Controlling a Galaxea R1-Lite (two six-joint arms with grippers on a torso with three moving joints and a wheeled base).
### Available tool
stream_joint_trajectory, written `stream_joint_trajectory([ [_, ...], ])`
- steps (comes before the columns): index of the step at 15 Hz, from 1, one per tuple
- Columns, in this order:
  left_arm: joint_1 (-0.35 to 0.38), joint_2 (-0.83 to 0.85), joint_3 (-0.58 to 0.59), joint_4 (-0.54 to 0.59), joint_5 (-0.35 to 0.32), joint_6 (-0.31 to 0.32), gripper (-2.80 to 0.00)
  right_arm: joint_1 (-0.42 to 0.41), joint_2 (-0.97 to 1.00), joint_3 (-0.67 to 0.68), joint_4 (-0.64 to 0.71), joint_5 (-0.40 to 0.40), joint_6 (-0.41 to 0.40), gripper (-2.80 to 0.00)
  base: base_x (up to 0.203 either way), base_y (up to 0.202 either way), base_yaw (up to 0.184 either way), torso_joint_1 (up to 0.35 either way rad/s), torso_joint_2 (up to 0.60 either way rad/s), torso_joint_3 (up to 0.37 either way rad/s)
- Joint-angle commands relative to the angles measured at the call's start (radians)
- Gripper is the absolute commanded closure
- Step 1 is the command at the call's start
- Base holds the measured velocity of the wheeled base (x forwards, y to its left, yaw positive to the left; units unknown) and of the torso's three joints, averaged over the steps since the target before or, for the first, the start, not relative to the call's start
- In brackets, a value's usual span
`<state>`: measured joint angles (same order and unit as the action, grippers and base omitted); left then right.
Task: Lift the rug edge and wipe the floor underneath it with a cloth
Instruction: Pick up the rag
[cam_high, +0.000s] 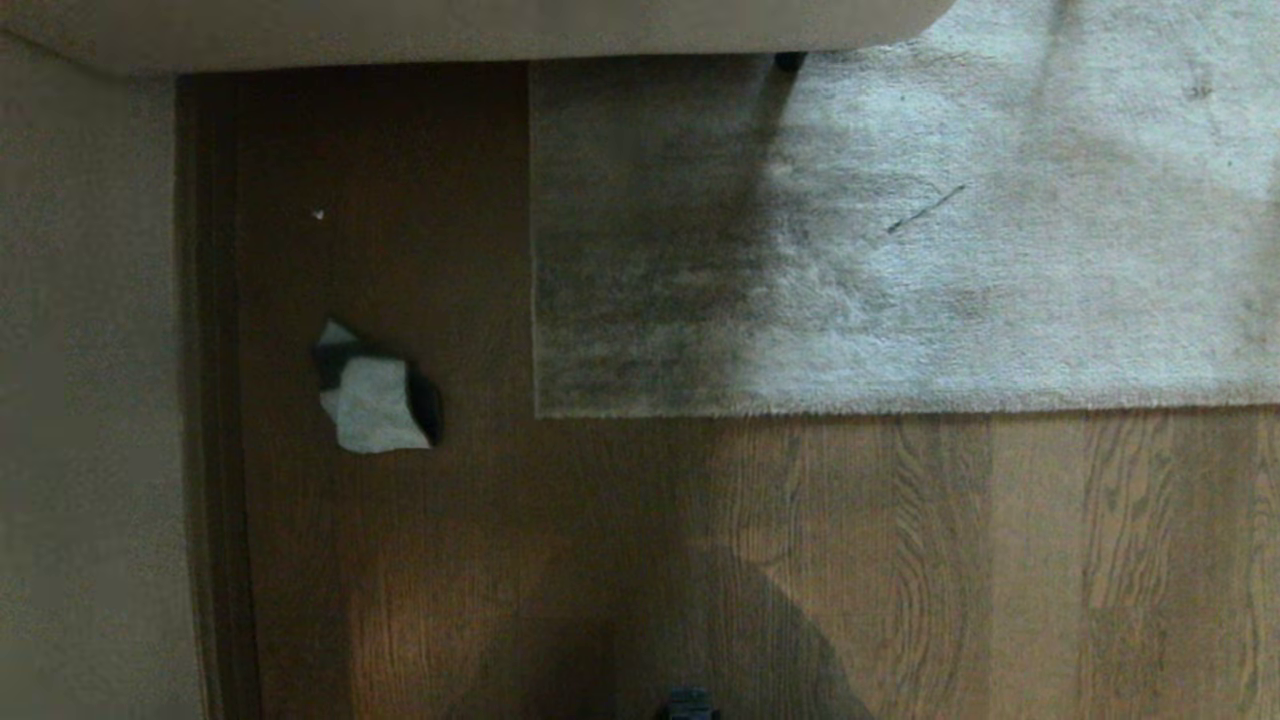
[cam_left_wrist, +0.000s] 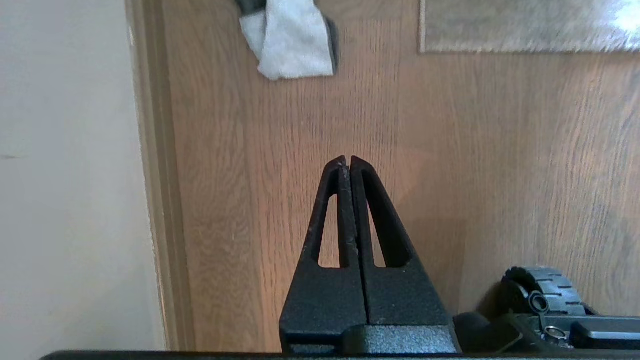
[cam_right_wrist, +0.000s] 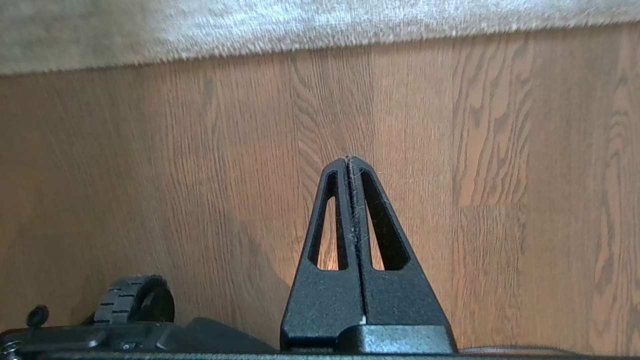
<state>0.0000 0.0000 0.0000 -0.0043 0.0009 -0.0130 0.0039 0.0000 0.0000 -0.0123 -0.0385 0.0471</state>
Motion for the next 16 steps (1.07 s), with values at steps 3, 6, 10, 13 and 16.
stream_joint_trajectory([
  [3, 0.0, 0.0, 0.0, 0.0, 0.001, -0.001, 0.0, 0.001, 0.0, 0.0, 0.0, 0.0, 0.0, 0.0, 0.0, 0.0, 0.0, 0.004, 0.0, -0.198],
  [6, 0.0, 0.0, 0.0, 0.0, 0.001, -0.001, 0.0, 0.001, 0.0, 0.0, 0.0, 0.0, 0.0, 0.0, 0.0, 0.0, 0.0, 0.001, 0.0, -0.202],
  [10, 0.0, 0.0, 0.0, 0.0, 0.001, -0.001, 0.0, 0.001, 0.0, 0.0, 0.0, 0.0, 0.0, 0.0, 0.0, 0.0, 0.0, 0.001, 0.0, -0.199],
  [13, 0.0, 0.0, 0.0, 0.0, 0.001, -0.001, 0.0, 0.001, 0.0, 0.0, 0.0, 0.0, 0.0, 0.0, 0.0, 0.0, 0.0, 0.003, 0.0, -0.198],
  [16, 0.0, 0.0, 0.0, 0.0, 0.001, -0.001, 0.0, 0.001, 0.0, 0.0, 0.0, 0.0, 0.0, 0.0, 0.0, 0.0, 0.0, 0.005, 0.0, -0.153],
])
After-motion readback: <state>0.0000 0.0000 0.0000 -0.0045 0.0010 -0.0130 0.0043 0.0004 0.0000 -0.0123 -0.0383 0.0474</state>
